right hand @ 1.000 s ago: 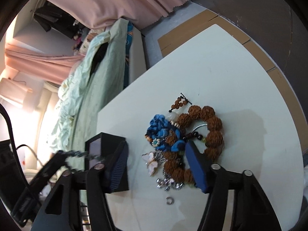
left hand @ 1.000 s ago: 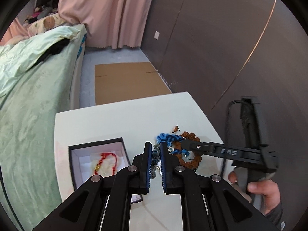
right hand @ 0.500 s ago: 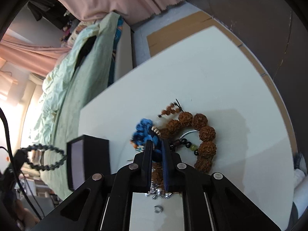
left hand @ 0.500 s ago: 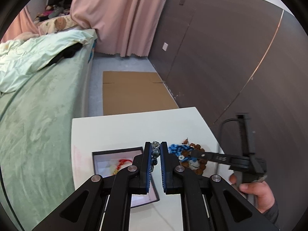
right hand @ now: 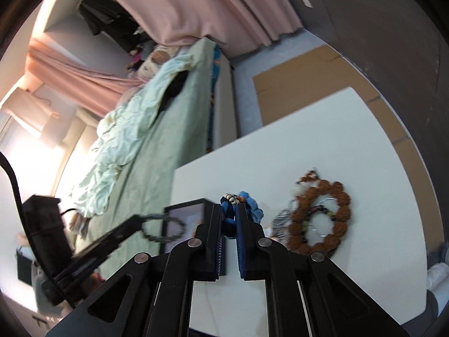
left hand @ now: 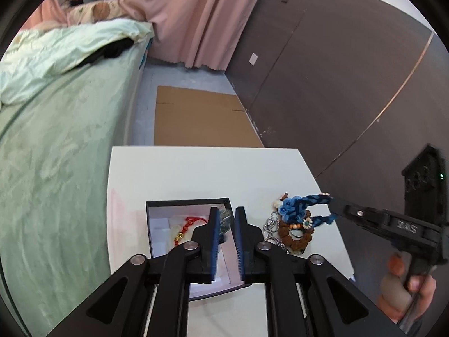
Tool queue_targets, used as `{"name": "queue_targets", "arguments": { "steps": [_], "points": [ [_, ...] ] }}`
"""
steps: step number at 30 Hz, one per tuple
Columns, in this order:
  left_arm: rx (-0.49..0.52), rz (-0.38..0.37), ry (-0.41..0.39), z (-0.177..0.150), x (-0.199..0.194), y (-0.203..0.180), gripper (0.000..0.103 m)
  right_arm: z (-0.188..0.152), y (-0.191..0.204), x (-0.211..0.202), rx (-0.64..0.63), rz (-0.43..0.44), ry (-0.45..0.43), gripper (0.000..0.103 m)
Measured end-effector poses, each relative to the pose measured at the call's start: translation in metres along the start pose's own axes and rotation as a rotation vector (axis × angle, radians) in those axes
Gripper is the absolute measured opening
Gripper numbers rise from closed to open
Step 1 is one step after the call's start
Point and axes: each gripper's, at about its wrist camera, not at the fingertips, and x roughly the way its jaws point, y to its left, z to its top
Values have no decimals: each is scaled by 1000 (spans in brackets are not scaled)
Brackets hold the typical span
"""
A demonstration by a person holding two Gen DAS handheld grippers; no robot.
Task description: Organize jewelry
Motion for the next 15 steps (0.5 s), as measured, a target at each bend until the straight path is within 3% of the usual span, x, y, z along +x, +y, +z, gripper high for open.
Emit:
{"name": "queue_targets", "arguments": {
  "steps": [1, 3, 4, 15],
  "points": [
    [-14, -4, 3, 0, 0, 4, 47, -2, 8, 0, -13, 8, 1, 10],
    [-37, 6, -44, -1, -10, 13, 77, -5, 20, 1, -33, 24, 8, 10],
    [-43, 11, -77, -2, -17, 16, 82, -6, 27, 4, -42, 34, 12, 10],
    [-61, 102, -135, -10, -55, 57, 82, -29, 80, 55, -85, 135, 94, 10]
  ]
}}
